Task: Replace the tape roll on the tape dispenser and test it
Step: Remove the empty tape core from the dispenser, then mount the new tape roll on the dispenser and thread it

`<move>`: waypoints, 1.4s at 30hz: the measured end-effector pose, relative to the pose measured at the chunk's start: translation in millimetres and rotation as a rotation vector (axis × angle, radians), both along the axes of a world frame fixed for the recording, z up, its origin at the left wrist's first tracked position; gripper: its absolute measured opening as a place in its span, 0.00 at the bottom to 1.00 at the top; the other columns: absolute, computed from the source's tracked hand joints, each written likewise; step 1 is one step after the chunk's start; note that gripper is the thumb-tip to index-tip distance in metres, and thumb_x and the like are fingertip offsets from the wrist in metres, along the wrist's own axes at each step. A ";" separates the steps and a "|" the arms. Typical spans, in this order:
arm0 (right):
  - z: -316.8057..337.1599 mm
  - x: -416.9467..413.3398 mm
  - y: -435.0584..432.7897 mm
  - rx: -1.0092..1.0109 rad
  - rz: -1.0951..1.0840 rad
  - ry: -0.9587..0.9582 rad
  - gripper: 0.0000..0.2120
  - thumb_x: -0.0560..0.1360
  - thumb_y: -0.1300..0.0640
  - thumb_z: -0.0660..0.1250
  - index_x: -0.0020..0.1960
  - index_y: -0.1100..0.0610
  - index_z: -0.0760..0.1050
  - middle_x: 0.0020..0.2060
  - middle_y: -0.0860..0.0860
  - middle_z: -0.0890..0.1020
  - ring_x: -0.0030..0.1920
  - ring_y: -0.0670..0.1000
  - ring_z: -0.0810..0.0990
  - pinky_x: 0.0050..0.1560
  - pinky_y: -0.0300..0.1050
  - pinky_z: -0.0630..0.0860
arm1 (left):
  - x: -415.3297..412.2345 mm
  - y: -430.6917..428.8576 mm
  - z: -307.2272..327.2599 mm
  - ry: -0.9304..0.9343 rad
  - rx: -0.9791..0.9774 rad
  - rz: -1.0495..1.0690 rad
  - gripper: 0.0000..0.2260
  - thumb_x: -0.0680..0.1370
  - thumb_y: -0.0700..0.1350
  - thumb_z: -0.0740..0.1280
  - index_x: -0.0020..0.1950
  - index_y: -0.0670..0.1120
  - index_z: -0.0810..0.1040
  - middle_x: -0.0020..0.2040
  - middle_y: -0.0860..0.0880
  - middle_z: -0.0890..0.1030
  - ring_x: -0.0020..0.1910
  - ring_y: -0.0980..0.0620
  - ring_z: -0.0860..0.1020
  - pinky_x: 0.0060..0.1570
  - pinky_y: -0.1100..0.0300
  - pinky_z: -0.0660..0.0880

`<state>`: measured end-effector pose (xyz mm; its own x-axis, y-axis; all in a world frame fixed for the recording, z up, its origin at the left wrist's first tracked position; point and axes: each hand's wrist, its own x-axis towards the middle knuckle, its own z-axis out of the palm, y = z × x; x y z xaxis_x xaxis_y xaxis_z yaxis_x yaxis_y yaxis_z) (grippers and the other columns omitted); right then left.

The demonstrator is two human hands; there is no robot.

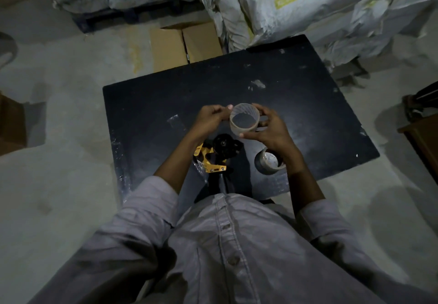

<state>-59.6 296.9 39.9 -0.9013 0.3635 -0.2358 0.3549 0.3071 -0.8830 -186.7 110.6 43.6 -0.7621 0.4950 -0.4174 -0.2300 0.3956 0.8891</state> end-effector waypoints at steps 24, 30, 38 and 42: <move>-35.6 59.0 37.7 0.390 0.118 -0.462 0.64 0.65 0.40 0.89 0.89 0.46 0.52 0.83 0.56 0.55 0.85 0.63 0.57 0.78 0.69 0.70 | 67.1 49.4 -37.6 -0.198 -0.083 -0.077 0.26 0.92 0.55 0.54 0.79 0.40 0.78 0.71 0.36 0.84 0.72 0.35 0.82 0.77 0.36 0.76; -37.0 68.0 38.6 0.579 0.349 -0.623 0.54 0.72 0.54 0.85 0.87 0.48 0.55 0.79 0.59 0.60 0.81 0.65 0.63 0.76 0.66 0.77 | 84.7 14.6 -48.3 -0.274 -0.007 0.077 0.20 0.92 0.49 0.61 0.75 0.36 0.80 0.67 0.30 0.85 0.58 0.38 0.82 0.50 0.54 0.80; -4.4 33.8 22.3 -0.321 0.072 -0.312 0.39 0.74 0.69 0.83 0.80 0.58 0.72 0.74 0.61 0.78 0.73 0.64 0.81 0.72 0.67 0.82 | 85.6 -18.8 -39.3 -0.425 0.279 0.408 0.20 0.89 0.44 0.64 0.82 0.41 0.75 0.75 0.36 0.82 0.70 0.38 0.81 0.68 0.39 0.79; 6.6 14.8 10.6 -1.040 0.023 -0.297 0.22 0.85 0.67 0.71 0.78 0.62 0.76 0.62 0.58 0.85 0.60 0.57 0.88 0.72 0.61 0.84 | 83.8 -34.2 -12.5 -0.371 0.419 0.327 0.21 0.89 0.49 0.64 0.84 0.53 0.74 0.78 0.43 0.80 0.76 0.42 0.79 0.74 0.35 0.76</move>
